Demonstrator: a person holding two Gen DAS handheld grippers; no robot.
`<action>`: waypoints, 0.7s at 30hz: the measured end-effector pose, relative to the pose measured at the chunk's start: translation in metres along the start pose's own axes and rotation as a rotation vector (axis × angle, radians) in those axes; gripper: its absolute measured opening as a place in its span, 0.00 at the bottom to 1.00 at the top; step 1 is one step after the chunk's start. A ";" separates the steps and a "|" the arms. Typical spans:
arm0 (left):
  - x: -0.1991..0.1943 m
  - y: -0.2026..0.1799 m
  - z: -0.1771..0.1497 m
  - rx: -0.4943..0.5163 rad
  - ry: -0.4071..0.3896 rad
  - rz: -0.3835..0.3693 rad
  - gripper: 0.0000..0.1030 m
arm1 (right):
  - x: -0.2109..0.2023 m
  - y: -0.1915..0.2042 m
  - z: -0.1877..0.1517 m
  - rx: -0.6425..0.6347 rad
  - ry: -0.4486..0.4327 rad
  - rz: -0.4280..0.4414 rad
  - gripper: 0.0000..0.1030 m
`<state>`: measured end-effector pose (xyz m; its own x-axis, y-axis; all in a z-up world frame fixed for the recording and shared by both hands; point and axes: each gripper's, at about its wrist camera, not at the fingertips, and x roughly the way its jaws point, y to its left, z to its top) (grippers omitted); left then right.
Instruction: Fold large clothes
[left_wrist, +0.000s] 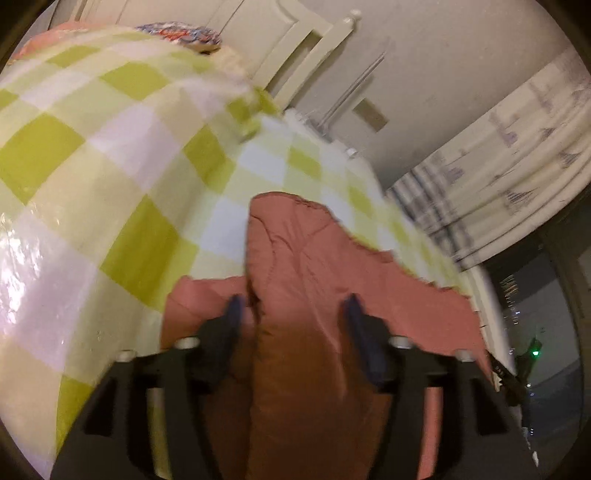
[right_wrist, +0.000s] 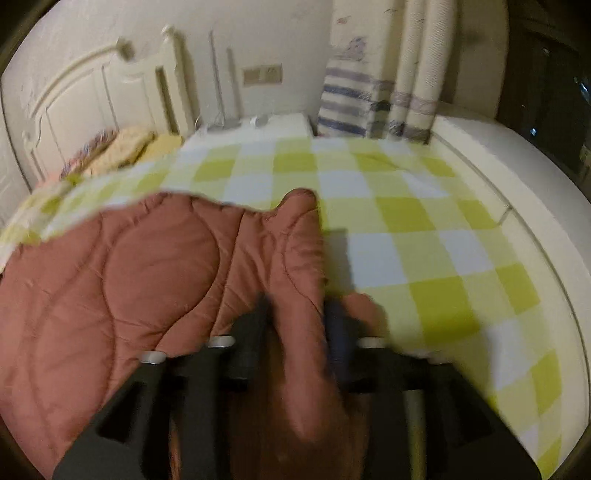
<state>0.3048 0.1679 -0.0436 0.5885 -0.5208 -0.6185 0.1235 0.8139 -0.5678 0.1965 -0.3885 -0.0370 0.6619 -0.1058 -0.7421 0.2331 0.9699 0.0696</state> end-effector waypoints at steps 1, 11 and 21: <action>-0.013 -0.008 0.001 0.027 -0.057 0.020 0.81 | -0.015 -0.004 0.004 0.001 -0.032 0.013 0.91; -0.038 -0.128 -0.019 0.319 -0.156 0.236 0.98 | -0.138 0.110 0.021 -0.248 -0.393 0.168 0.95; 0.077 -0.129 -0.052 0.376 -0.006 0.382 0.98 | 0.013 0.132 -0.011 -0.249 0.038 0.227 0.95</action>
<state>0.2919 0.0091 -0.0460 0.6522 -0.1685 -0.7391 0.1764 0.9820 -0.0682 0.2281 -0.2598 -0.0449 0.6488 0.1230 -0.7510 -0.1019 0.9920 0.0745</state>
